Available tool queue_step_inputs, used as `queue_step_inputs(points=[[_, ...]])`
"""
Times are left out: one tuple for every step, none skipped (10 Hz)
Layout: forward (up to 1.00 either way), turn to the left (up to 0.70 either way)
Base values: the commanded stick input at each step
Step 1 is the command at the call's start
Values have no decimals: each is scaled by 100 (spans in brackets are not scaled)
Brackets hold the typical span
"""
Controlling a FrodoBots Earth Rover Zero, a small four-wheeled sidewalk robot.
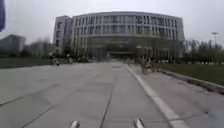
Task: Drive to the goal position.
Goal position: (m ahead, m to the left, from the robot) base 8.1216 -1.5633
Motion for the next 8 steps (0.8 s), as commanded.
queue_step_inputs(points=[[100,3],[100,3],[100,3],[100,3],[100,3],[100,3],[100,3],[100,3]])
